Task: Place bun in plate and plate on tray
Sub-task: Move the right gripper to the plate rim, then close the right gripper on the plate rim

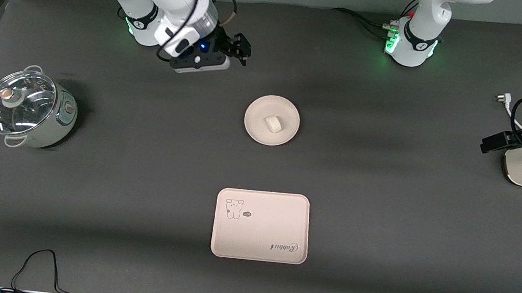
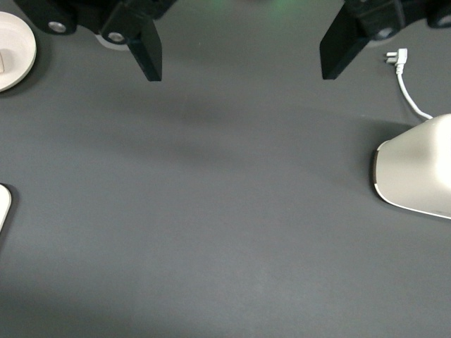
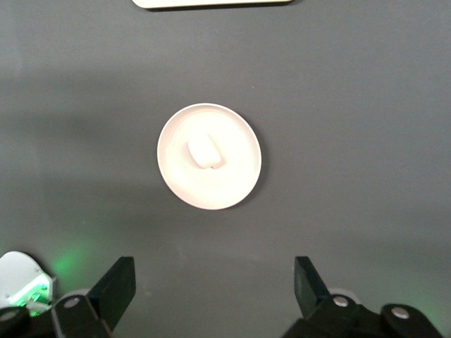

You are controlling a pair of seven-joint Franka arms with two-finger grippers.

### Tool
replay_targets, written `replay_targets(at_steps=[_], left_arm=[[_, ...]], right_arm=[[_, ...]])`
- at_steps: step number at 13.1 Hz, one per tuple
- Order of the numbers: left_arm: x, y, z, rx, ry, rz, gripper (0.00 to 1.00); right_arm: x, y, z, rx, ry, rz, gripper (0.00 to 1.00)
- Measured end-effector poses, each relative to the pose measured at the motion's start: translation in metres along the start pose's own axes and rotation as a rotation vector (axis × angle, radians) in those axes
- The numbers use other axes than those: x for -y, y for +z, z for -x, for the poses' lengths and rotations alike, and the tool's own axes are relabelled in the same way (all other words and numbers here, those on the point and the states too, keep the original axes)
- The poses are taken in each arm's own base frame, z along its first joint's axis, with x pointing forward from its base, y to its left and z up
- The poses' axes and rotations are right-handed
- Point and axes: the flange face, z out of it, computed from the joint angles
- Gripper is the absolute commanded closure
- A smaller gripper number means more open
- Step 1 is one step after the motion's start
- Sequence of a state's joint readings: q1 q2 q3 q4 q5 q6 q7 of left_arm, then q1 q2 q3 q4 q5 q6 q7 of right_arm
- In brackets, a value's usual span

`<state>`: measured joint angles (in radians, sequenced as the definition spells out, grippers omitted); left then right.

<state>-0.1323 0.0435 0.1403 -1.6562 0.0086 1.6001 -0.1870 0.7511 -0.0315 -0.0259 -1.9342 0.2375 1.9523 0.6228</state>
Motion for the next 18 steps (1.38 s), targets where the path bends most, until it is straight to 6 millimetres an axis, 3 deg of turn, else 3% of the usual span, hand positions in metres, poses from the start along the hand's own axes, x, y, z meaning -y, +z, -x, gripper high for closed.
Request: replay_targets(at_steps=[6, 8, 14, 16, 18], left_arm=[[-0.003, -0.003, 0.006, -0.004, 0.008, 0.005, 0.0], [-0.009, -0.005, 0.008, -0.009, 0.021, 0.007, 0.0], [-0.029, -0.005, 0.007, -0.039, 0.041, 0.069, 0.0], [-0.03, -0.005, 0.007, -0.037, 0.038, 0.088, 0.0], [-0.03, -0.007, 0.007, -0.044, 0.04, 0.091, 0.0]], right_arm=[[-0.024, 0.136, 0.019, -0.083, 0.002, -0.006, 0.0], [-0.021, 0.168, 0.02, -0.108, -0.007, -0.012, 0.0], [-0.051, 0.278, 0.016, -0.194, 0.013, -0.011, 0.0], [-0.06, 0.302, 0.013, -0.197, 0.032, -0.004, 0.0], [-0.063, 0.314, 0.013, -0.185, 0.037, 0.009, 0.0]])
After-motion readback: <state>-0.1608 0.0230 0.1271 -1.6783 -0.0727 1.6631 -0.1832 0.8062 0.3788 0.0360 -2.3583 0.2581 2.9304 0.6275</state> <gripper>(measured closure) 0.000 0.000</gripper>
